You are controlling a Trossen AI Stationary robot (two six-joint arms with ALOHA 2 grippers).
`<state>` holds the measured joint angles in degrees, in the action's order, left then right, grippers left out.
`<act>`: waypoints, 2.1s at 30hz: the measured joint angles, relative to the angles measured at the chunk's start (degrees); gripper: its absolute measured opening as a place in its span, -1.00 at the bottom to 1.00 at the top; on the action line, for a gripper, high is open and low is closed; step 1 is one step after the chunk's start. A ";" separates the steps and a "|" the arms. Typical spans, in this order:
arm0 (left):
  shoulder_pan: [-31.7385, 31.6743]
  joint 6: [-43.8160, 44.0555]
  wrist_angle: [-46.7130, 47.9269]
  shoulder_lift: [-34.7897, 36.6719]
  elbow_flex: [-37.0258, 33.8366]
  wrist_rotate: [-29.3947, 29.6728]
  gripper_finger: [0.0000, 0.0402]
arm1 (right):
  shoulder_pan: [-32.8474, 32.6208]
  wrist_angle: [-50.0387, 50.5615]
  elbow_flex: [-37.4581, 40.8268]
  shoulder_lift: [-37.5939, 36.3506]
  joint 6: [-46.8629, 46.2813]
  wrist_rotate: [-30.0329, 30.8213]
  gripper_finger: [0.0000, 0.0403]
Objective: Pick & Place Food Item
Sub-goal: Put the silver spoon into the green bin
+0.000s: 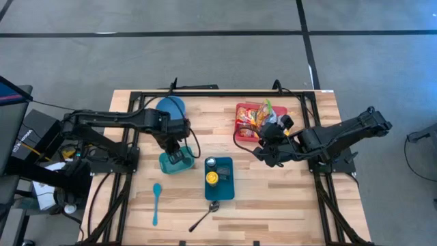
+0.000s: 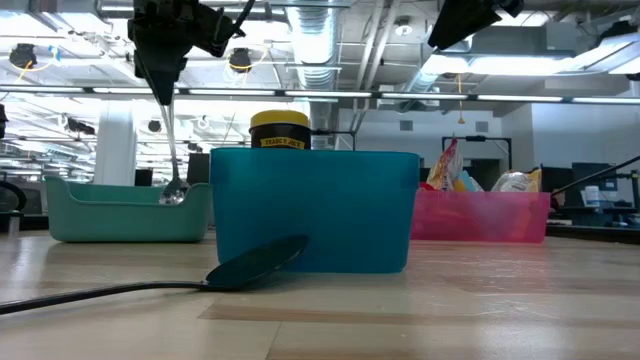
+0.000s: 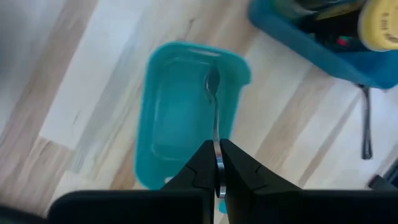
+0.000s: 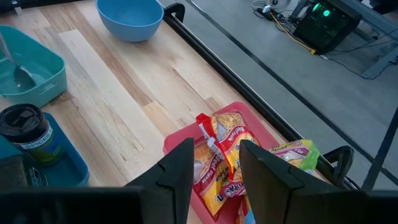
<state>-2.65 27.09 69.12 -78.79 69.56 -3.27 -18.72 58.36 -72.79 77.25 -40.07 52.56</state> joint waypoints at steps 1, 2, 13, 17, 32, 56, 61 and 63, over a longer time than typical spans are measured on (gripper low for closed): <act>0.16 -0.15 -0.53 -0.08 0.00 -0.16 -0.98 | 0.00 0.05 0.00 0.00 0.00 -0.02 -0.39; 0.24 -0.17 -0.86 -0.08 0.00 -0.16 -0.98 | 0.00 0.09 0.00 0.00 0.00 0.00 -0.39; 0.85 -2.73 -3.81 -0.08 0.00 -0.55 -0.98 | 0.00 0.12 0.00 0.00 -0.45 -0.22 -0.39; 1.29 -1.11 -3.87 -0.08 0.00 -0.68 -0.98 | 0.00 0.08 0.00 0.00 -0.48 -1.50 -0.39; 3.29 14.13 -0.47 -0.02 0.00 6.09 -0.98 | 0.00 -0.10 0.00 0.00 -0.48 -1.91 -0.39; 12.45 29.50 -12.17 15.43 -15.78 16.95 -0.97 | 0.90 1.15 0.00 -0.02 1.55 -1.91 -0.39; 12.49 30.92 -16.87 25.52 -23.02 16.38 -0.97 | 0.90 0.94 0.00 0.00 1.53 -1.92 -0.39; 12.47 31.02 -17.57 28.48 -25.60 15.68 -0.97 | 0.90 0.71 0.00 -0.02 1.53 -1.90 -0.39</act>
<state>9.83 58.11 51.55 -50.31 43.96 12.42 -17.82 59.07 -72.79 77.24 -38.54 50.65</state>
